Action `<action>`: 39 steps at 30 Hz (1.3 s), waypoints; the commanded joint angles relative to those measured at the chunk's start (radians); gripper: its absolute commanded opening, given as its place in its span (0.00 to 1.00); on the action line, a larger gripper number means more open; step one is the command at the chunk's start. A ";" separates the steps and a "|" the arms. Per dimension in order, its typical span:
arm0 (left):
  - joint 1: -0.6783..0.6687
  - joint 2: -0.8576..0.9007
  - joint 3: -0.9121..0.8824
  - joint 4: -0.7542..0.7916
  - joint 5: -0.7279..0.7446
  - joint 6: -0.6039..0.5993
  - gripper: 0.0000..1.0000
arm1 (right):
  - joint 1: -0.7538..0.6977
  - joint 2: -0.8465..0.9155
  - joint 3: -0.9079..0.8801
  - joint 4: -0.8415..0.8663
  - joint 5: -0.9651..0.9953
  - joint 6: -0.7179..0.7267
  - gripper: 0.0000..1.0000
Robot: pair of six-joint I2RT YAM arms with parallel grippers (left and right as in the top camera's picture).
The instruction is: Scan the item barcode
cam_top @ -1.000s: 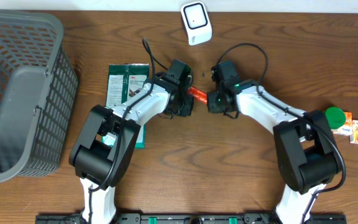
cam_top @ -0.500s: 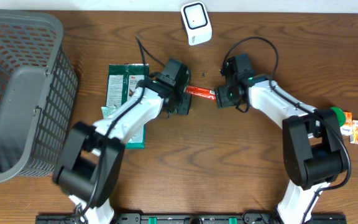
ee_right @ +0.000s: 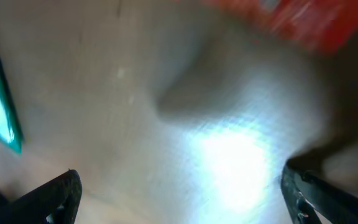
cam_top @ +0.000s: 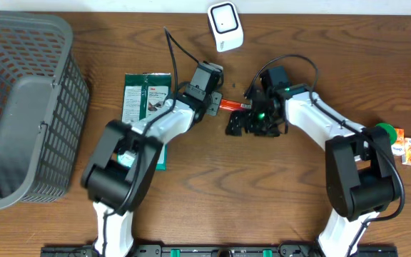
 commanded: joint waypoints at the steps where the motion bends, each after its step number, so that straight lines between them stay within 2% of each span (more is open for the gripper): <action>1: 0.020 0.036 0.003 0.023 -0.054 -0.010 0.28 | 0.046 -0.021 -0.048 -0.011 -0.044 0.022 0.99; 4: 0.020 0.041 0.003 -0.014 -0.002 -0.016 0.29 | 0.075 -0.021 -0.074 -0.007 -0.005 0.023 0.99; 8: 0.007 0.023 0.003 -0.140 0.149 -0.036 0.28 | 0.103 -0.021 -0.084 -0.009 0.086 0.023 0.99; 10: -0.001 0.013 0.003 -0.220 0.249 -0.079 0.29 | 0.109 -0.021 -0.084 -0.002 0.088 0.033 0.99; 13: -0.017 0.006 0.003 -0.348 0.447 -0.220 0.30 | 0.108 -0.021 -0.084 0.007 0.087 0.053 0.99; 16: -0.027 0.006 0.003 -0.394 0.617 -0.283 0.32 | 0.092 -0.021 -0.084 0.007 0.102 0.075 0.99; 17: -0.027 0.003 0.003 -0.391 0.629 -0.283 0.32 | 0.083 -0.021 -0.084 0.006 0.106 0.080 0.99; 23: 0.000 -0.044 0.005 -0.393 0.474 -0.283 0.33 | 0.042 -0.021 -0.084 -0.002 0.108 0.082 0.99; 26: 0.036 -0.110 0.005 -0.418 0.391 -0.283 0.33 | 0.035 -0.021 -0.084 0.006 0.144 0.082 0.94; 29: 0.072 -0.176 0.005 -0.452 0.281 -0.282 0.37 | 0.033 -0.021 -0.084 0.064 0.148 0.102 0.82; 31: 0.100 -0.214 0.005 -0.484 0.204 -0.282 0.38 | 0.033 -0.021 -0.084 0.129 0.165 0.145 0.62; 34: 0.143 -0.246 0.005 -0.540 0.140 -0.282 0.42 | 0.035 -0.021 -0.084 0.223 0.243 0.260 0.49; 39: 0.212 -0.249 0.005 -0.625 0.139 -0.264 0.44 | 0.050 -0.003 -0.084 0.271 0.330 0.380 0.47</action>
